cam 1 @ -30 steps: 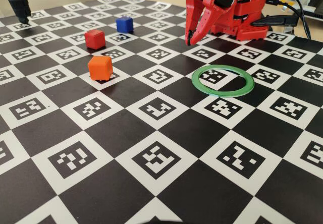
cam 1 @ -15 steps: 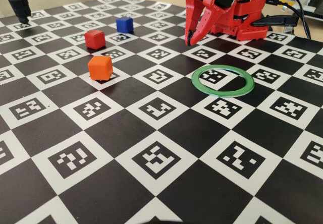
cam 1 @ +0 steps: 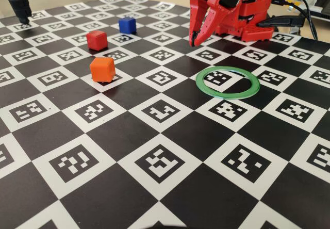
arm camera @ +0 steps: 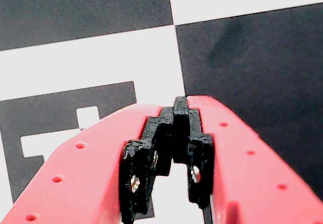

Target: Grab the red cube then put it in the green circle then put the blue cube on top and finally the orange cube on top

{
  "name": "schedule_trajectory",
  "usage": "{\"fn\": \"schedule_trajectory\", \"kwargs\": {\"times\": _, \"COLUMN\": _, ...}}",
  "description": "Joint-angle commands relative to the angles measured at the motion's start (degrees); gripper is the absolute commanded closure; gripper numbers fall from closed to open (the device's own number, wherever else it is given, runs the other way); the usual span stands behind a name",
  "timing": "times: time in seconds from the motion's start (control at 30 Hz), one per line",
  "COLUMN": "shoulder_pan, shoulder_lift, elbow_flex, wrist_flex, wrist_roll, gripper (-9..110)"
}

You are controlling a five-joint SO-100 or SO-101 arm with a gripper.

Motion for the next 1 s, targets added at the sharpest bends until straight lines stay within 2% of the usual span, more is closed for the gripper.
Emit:
{"fn": "schedule_trajectory", "kwargs": {"times": 0.0, "shoulder_pan": -0.2, "shoulder_lift": 2.9, "elbow_flex": 2.9, "wrist_flex": 5.4, "wrist_roll": -0.3, "gripper": 107}}
{"fn": "schedule_trajectory", "kwargs": {"times": 0.67, "shoulder_pan": -0.2, "shoulder_lift": 2.9, "elbow_flex": 2.9, "wrist_flex": 5.4, "wrist_roll": -0.4, "gripper": 107}}
{"fn": "schedule_trajectory", "kwargs": {"times": 0.97, "shoulder_pan": -1.6, "shoulder_lift": 2.9, "elbow_flex": 2.9, "wrist_flex": 6.2, "wrist_roll": -5.1, "gripper": 107}}
